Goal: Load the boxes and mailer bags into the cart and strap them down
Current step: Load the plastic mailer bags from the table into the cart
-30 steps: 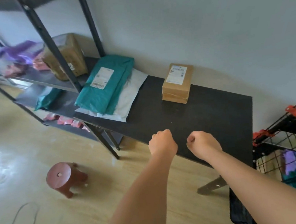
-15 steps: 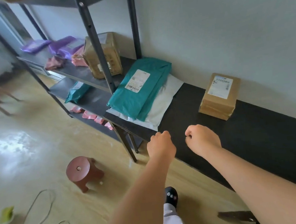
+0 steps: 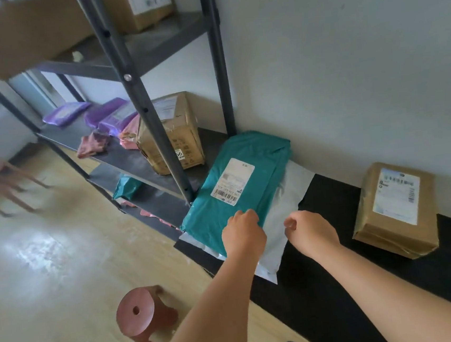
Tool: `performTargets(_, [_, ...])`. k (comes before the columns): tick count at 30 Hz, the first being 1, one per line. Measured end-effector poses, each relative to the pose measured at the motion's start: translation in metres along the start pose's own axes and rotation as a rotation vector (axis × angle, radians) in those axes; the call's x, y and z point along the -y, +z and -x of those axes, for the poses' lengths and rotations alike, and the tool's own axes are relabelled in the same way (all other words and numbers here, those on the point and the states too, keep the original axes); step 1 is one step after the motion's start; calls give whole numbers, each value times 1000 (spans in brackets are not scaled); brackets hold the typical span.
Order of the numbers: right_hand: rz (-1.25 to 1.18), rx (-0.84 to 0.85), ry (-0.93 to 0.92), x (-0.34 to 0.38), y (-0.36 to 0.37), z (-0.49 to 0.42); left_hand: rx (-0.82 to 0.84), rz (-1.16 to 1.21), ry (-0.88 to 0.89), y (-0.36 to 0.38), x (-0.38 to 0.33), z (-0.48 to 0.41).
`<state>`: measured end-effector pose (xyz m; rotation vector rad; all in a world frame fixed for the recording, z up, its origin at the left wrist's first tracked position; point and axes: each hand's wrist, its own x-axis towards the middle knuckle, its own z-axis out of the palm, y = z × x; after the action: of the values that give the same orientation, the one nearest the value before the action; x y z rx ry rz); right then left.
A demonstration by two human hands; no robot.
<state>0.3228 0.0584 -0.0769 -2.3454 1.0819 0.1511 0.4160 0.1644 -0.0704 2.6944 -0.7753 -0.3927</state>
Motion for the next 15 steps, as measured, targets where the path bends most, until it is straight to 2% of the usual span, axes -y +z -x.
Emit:
performTargets(8, [-338,-9,100,19,-14,-44,-83,33,32,-11,2,-53])
performTargets(15, [-438,-67,158,41,-10,-70,-122,-16,24,-22,7,-97])
